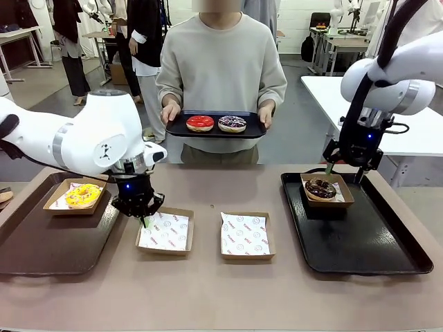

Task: Individually package the donuts and arrange them on the tray.
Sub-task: Place the picked Paper togo box on the Handle tray while simultaneously picking up another Paper togo box from the table with the other hand.

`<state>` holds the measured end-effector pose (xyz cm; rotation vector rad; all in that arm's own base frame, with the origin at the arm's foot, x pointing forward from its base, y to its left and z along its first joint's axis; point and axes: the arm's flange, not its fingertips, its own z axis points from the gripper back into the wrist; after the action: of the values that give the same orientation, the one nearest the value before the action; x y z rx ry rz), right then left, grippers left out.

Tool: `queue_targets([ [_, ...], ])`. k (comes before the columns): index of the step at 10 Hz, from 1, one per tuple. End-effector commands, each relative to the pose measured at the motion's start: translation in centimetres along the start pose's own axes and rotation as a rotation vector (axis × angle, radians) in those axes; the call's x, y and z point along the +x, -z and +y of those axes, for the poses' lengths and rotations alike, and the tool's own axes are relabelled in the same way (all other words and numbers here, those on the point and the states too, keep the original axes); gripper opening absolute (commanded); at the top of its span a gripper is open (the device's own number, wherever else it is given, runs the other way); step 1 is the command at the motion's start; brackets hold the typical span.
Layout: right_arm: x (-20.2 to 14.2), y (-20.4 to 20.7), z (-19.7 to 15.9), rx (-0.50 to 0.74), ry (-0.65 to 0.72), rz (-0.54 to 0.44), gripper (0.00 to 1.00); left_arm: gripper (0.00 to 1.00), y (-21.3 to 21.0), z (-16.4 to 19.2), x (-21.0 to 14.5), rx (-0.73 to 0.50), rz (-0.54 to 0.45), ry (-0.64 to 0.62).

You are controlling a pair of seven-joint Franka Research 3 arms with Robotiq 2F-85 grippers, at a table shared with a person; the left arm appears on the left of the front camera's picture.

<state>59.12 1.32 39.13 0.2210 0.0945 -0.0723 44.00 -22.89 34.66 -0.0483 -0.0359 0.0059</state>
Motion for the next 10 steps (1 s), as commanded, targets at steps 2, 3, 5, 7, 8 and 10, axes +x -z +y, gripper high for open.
queue_targets([
  [2, -5.8, -4.0, -0.7, 0.309, -0.074, 0.017, 1.00, 0.00, -6.1, 1.0, 1.7, -0.046, -0.006, -0.025],
  [3, -8.2, -5.6, -1.9, 0.414, -0.091, -0.006, 1.00, 0.00, -8.0, 1.2, 2.4, -0.048, -0.016, -0.031],
  [5, -13.1, -7.6, -5.7, 0.623, -0.147, -0.043, 1.00, 0.00, -11.2, 1.3, 4.4, -0.077, -0.019, -0.011],
  [7, -17.9, -8.1, -10.7, 0.776, -0.179, -0.112, 1.00, 0.00, -13.9, 0.8, 6.5, -0.088, -0.019, 0.055],
  [8, -19.8, -8.2, -13.3, 0.831, -0.162, -0.165, 1.00, 0.00, -14.5, 0.4, 7.4, -0.076, -0.020, 0.076],
  [10, -22.6, -8.1, -18.0, 0.923, -0.114, -0.258, 1.00, 0.00, -14.9, -0.5, 9.5, -0.055, -0.011, 0.081],
])
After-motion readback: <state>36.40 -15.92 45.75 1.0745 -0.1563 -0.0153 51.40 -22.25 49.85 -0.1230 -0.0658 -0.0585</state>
